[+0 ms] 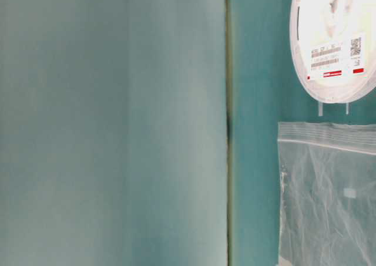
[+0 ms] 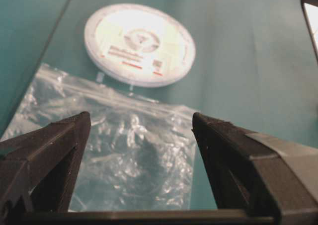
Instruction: Take out the reel from the clear zip bag.
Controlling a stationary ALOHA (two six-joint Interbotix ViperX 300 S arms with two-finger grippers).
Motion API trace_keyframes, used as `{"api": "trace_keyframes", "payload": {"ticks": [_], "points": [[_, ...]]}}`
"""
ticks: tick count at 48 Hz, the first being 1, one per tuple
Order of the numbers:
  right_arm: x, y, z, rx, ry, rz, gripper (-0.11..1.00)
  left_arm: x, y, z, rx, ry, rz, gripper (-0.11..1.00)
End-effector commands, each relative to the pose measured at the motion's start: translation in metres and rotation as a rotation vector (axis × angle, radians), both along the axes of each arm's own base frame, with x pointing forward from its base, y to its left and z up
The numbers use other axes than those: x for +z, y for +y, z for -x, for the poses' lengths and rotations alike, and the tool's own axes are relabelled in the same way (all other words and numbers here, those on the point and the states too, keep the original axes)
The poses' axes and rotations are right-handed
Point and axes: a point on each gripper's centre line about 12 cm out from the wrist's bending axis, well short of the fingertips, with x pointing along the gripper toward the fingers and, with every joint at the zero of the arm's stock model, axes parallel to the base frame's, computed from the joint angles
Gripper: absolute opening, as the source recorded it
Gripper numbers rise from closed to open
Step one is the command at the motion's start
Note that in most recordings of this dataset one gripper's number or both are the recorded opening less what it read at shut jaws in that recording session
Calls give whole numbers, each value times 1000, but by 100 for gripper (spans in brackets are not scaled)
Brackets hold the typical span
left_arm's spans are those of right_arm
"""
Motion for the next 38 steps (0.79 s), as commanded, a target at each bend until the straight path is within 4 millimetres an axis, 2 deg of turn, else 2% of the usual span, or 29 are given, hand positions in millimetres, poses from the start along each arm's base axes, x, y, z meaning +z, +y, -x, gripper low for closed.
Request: {"api": "trace_keyframes", "payload": {"ticks": [1, 16, 38], "points": [[6, 0, 0, 1, -29, 8, 89, 9, 0, -3, -5, -24, -9, 90], [3, 0, 2, 1, -23, 8, 89, 10, 0, -3, -31, -22, -107, 90], [1, -3, 2, -10, -16, 8, 89, 10, 0, -3, -33, -23, -113, 90]]}}
